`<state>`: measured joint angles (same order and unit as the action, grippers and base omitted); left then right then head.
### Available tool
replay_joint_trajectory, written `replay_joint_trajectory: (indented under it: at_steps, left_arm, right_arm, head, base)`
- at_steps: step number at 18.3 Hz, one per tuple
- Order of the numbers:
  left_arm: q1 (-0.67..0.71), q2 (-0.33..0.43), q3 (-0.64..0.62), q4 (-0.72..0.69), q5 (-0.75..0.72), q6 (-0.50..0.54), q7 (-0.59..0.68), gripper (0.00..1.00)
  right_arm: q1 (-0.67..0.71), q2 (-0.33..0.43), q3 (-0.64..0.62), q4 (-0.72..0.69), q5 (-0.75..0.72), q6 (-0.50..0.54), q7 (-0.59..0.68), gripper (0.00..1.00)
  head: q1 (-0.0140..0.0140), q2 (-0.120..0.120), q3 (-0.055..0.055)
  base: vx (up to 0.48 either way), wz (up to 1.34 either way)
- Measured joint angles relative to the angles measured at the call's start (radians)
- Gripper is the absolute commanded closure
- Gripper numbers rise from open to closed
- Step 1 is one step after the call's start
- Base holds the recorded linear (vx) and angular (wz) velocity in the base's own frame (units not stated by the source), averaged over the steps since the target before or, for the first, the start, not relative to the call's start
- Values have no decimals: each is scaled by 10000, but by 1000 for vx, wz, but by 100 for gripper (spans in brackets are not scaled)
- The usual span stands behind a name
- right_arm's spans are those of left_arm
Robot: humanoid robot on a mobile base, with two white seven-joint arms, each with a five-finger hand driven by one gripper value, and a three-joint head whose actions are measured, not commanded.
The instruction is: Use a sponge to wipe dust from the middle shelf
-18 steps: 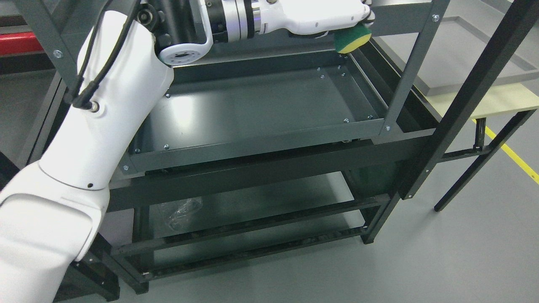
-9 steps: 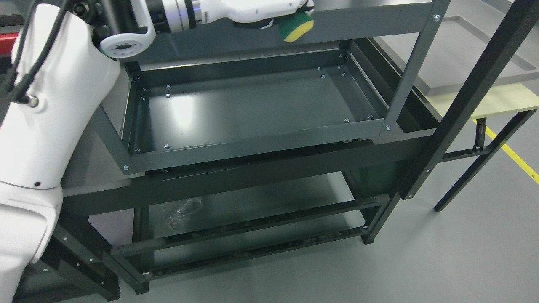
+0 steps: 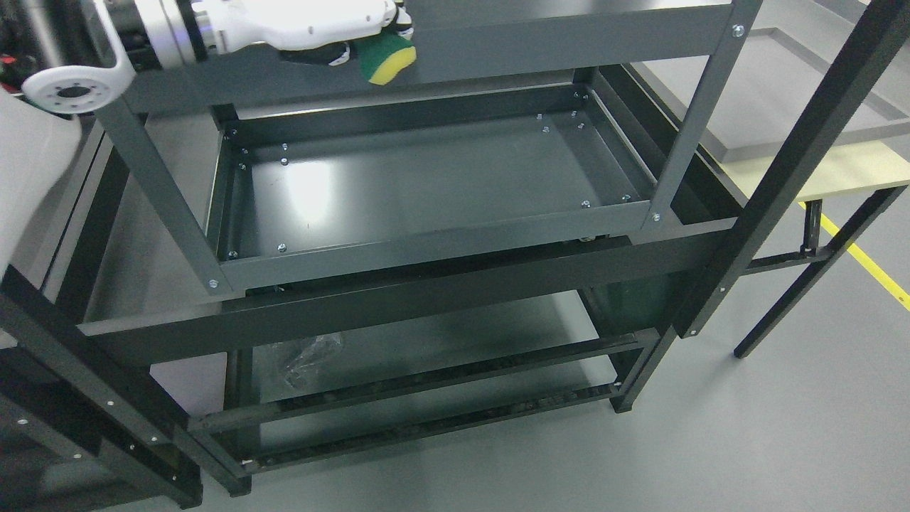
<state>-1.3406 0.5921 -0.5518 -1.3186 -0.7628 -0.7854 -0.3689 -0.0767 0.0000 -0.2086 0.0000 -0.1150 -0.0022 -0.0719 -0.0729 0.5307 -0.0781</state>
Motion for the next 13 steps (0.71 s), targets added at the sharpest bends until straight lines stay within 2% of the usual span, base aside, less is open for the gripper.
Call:
replay_joint_trajectory:
  at_steps: [8, 10, 13]
  left_arm:
    - [627, 1883, 654, -399, 1343, -1, -315, 100]
    - [673, 2028, 771, -462, 1504, 0, -315, 100]
    - [325, 1744, 896, -526, 1631, -1, -299, 100]
  right_arm:
    - [0, 0, 0, 0, 0, 0, -2, 0]
    - [0, 0, 0, 0, 0, 0, -2, 0]
    - [0, 0, 0, 0, 0, 0, -6, 0]
  head:
    - [0, 0, 0]
    - [0, 0, 0]
    - [0, 0, 0]
  base:
    - [0, 0]
    - [0, 0]
    - [0, 0]
